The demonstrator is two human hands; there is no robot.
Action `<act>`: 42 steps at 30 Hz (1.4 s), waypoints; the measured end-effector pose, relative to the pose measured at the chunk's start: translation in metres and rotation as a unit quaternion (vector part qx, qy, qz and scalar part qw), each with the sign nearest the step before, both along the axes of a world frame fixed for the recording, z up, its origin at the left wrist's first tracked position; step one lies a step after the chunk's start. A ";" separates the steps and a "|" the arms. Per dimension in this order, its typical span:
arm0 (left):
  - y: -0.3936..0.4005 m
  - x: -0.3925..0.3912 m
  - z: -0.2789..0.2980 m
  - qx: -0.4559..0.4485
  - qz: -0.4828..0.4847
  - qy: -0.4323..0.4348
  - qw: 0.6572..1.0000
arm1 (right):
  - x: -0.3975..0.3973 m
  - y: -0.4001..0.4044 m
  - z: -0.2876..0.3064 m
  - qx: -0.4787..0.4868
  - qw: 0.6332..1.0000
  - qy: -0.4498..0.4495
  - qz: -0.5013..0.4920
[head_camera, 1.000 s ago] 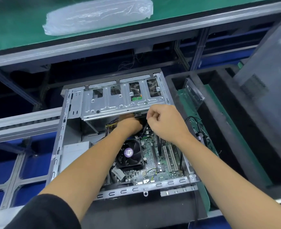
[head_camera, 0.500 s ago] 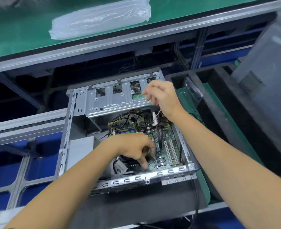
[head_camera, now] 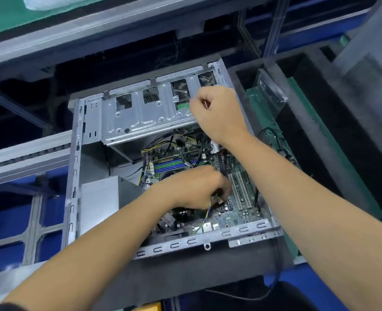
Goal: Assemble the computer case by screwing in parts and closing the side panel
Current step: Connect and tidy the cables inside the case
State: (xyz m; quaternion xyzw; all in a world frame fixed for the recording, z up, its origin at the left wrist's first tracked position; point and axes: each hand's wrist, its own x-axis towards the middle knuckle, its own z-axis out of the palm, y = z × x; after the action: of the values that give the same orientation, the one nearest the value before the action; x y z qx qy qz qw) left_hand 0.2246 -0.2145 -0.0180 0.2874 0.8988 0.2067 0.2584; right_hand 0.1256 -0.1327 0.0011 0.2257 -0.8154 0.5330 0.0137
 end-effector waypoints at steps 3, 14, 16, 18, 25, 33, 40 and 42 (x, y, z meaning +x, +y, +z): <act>0.001 0.002 -0.009 0.007 -0.031 -0.014 0.999 | 0.000 -0.001 0.001 0.011 1.000 0.008 -0.019; 0.000 -0.004 -0.023 -0.072 -0.051 -0.007 0.996 | -0.003 -0.003 0.000 0.022 0.999 0.007 -0.029; -0.002 -0.002 -0.023 -0.083 -0.063 0.015 0.994 | -0.003 -0.003 0.000 0.024 0.999 0.006 -0.033; -0.002 0.000 -0.024 -0.107 -0.085 0.035 0.990 | -0.002 -0.002 -0.001 0.027 0.999 -0.001 -0.031; 0.011 0.010 -0.025 -0.165 -0.116 0.076 0.977 | 0.000 0.000 0.001 0.058 0.998 -0.026 -0.011; 0.011 0.015 -0.034 -0.165 -0.073 0.075 0.981 | 0.000 0.001 0.001 0.084 0.996 -0.028 -0.004; 0.010 0.015 -0.036 -0.154 -0.050 0.080 0.983 | 0.000 0.000 0.002 0.092 0.995 -0.026 -0.005; 0.012 0.016 -0.035 -0.168 -0.066 0.087 0.980 | -0.001 -0.001 0.002 0.093 0.995 -0.027 -0.005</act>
State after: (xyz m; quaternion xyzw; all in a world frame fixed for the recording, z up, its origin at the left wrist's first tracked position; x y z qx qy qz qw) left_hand 0.2407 -0.2024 -0.0534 0.3150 0.9189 0.0095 0.2373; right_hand 0.1248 -0.1332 0.0033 0.2078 -0.8624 0.4609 -0.0269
